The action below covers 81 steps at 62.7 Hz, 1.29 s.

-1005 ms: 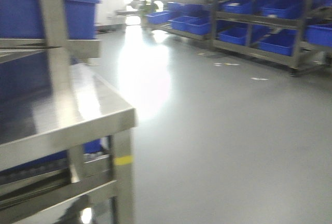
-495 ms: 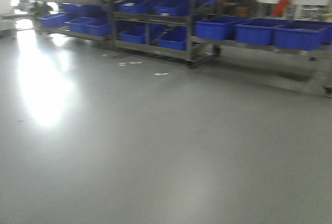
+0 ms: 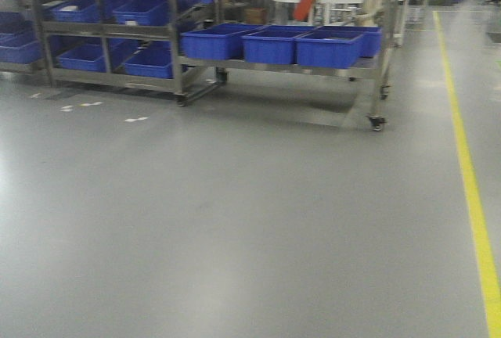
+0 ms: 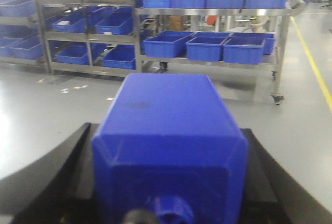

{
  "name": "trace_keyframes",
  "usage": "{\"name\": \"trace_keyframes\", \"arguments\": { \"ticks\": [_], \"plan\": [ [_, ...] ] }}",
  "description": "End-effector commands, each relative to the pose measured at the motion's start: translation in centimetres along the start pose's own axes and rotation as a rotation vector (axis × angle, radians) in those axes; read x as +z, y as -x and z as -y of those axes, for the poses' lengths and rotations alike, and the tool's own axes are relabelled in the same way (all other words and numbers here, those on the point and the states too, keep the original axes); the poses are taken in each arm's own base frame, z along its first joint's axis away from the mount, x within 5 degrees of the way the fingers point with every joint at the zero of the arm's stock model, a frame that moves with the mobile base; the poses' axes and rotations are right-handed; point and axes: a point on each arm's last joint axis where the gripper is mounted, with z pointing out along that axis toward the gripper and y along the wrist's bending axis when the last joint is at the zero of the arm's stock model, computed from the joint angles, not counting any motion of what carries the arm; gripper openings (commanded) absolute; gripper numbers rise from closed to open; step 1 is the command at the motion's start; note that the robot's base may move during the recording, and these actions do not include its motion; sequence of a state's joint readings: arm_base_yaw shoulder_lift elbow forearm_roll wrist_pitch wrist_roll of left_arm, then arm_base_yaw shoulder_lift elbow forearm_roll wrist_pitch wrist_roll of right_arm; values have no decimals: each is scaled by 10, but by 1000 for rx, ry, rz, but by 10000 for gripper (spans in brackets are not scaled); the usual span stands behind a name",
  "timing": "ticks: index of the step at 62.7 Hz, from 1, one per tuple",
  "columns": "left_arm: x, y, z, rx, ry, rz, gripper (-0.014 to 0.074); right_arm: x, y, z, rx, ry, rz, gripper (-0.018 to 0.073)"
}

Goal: Pick and sort blue part to right shelf
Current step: 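Drive the base along the aisle past the blue-bin shelving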

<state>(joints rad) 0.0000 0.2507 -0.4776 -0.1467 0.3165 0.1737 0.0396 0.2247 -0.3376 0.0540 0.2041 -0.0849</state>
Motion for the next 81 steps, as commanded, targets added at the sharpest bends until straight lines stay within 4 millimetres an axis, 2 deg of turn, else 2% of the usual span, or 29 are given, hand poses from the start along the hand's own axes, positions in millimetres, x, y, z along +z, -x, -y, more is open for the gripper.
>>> {"name": "trace_keyframes", "arguments": {
  "ticks": [1,81],
  "plan": [
    [-1,17,-1,-9,13,110,331,-1,17,2,-10,-17,110,426],
    [-1,17,-1,-9,13,110,331,-1,17,2,-10,-17,110,426]
  ]
}}
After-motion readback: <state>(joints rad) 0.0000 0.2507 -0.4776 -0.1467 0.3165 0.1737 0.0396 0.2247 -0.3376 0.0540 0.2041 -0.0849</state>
